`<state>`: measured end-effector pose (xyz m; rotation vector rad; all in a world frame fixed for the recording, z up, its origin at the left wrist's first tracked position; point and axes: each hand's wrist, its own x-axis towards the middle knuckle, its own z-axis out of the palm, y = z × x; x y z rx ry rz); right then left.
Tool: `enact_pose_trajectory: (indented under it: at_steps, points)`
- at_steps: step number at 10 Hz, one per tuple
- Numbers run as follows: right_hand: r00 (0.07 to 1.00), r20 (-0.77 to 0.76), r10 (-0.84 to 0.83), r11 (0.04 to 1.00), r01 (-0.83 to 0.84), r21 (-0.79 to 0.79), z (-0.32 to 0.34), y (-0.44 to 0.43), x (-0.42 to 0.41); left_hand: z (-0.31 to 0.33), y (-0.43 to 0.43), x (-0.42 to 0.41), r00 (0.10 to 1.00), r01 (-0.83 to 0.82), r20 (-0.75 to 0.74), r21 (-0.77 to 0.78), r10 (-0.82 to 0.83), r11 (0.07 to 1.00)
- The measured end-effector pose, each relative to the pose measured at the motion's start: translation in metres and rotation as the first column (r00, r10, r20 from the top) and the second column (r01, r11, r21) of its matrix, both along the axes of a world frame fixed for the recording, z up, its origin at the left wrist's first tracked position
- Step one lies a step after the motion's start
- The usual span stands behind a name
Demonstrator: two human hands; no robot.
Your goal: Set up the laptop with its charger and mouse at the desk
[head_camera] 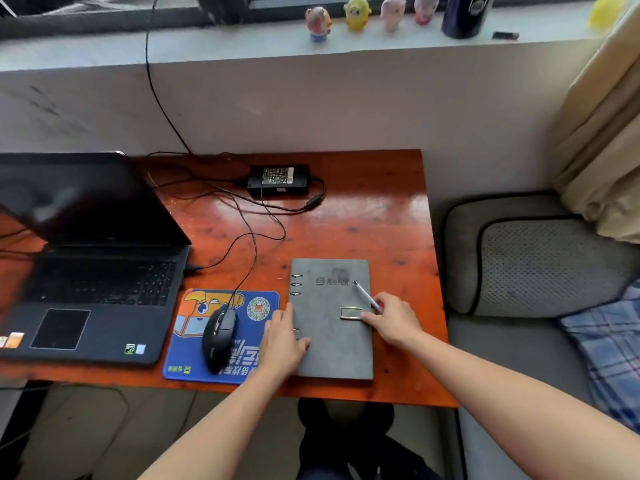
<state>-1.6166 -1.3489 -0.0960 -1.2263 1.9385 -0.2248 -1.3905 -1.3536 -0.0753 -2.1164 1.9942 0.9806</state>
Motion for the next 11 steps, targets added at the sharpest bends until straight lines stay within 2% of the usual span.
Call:
enact_pose_trajectory:
  at_steps: [2,3,4,6,8,10,11]
  points:
    - [0.976,-0.078,-0.204,0.972,0.192,-0.132,0.006,-0.005,-0.023,-0.001,0.003,-0.003,1.000,-0.010,0.006,0.011,0.010,1.000]
    - [0.961,-0.206,-0.186,0.982,0.186,-0.022,0.005,0.004,-0.028,-0.003,0.005,-0.002,1.000,-0.014,0.012,0.009,0.013,1.000]
    - [0.972,-0.203,-0.118,0.991,0.129,0.043,-0.001,0.024,-0.021,-0.005,0.006,-0.002,1.000,-0.018,0.004,0.004,0.018,1.000]
    - [0.988,-0.134,-0.084,0.996,0.082,-0.022,0.000,0.038,-0.008,-0.008,0.008,-0.002,1.000,-0.007,0.021,-0.013,0.007,1.000]
    - [0.989,-0.107,-0.103,0.995,0.101,-0.025,-0.007,0.067,0.000,-0.015,0.024,0.002,0.986,0.135,0.116,-0.108,-0.123,0.985]
    - [0.984,-0.063,-0.169,0.980,0.161,-0.114,-0.012,0.072,0.013,-0.022,0.028,0.013,0.984,0.173,0.058,-0.119,-0.167,0.978]
    - [0.975,-0.067,-0.212,0.964,0.197,-0.181,-0.013,0.072,0.015,-0.030,0.032,0.014,0.961,0.264,0.130,-0.177,-0.243,0.948]
